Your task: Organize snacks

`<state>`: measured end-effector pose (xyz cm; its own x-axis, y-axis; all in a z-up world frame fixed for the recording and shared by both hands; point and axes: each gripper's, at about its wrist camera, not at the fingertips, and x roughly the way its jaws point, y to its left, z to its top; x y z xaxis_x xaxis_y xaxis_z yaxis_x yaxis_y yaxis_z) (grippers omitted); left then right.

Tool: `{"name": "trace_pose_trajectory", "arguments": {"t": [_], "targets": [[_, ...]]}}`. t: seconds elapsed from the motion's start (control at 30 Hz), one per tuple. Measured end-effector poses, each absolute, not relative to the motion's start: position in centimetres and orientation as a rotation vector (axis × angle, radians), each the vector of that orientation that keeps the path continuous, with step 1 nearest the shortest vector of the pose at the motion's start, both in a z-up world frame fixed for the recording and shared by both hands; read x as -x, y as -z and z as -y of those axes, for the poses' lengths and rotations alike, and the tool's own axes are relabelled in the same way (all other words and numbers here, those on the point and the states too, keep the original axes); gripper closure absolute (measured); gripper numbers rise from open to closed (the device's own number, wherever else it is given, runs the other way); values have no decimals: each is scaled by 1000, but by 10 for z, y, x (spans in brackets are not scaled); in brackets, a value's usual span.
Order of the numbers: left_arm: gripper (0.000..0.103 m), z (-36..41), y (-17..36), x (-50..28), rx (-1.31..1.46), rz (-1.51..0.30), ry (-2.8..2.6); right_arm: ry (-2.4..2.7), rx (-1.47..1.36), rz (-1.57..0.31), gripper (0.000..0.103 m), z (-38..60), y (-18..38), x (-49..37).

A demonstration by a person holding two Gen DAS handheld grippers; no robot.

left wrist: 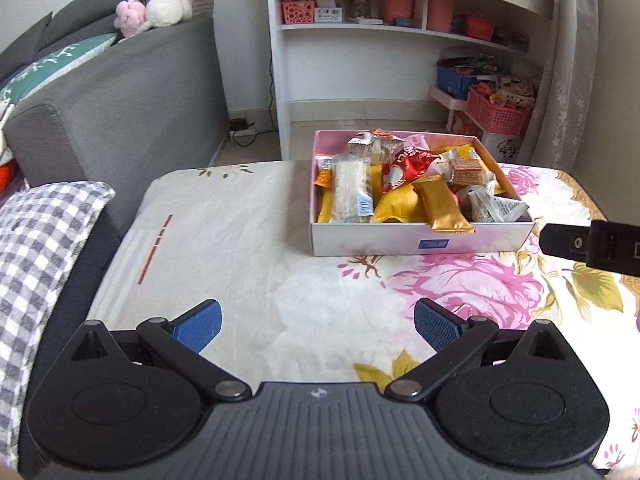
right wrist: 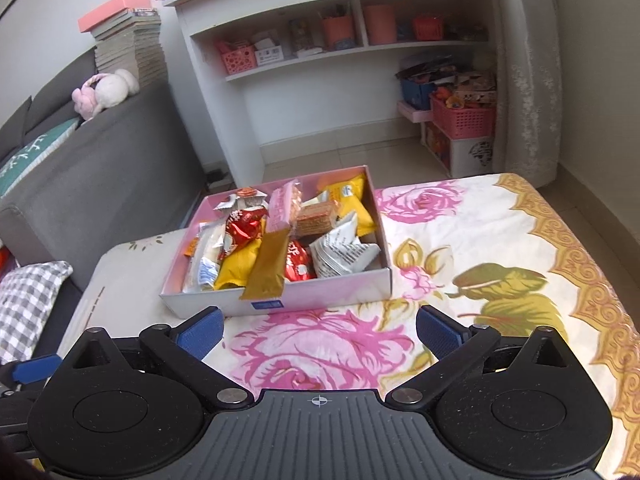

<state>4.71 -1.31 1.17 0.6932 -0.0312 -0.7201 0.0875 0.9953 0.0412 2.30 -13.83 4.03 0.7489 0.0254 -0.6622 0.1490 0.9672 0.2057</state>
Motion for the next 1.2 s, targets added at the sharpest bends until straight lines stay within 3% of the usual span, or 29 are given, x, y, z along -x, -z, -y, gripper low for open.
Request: {"name": "trace_pose_trajectory", "arguments": {"t": [1.2], "targets": [[0, 13, -14, -26, -65, -824, -15, 52, -84, -806, 0, 112, -29, -6]]}}
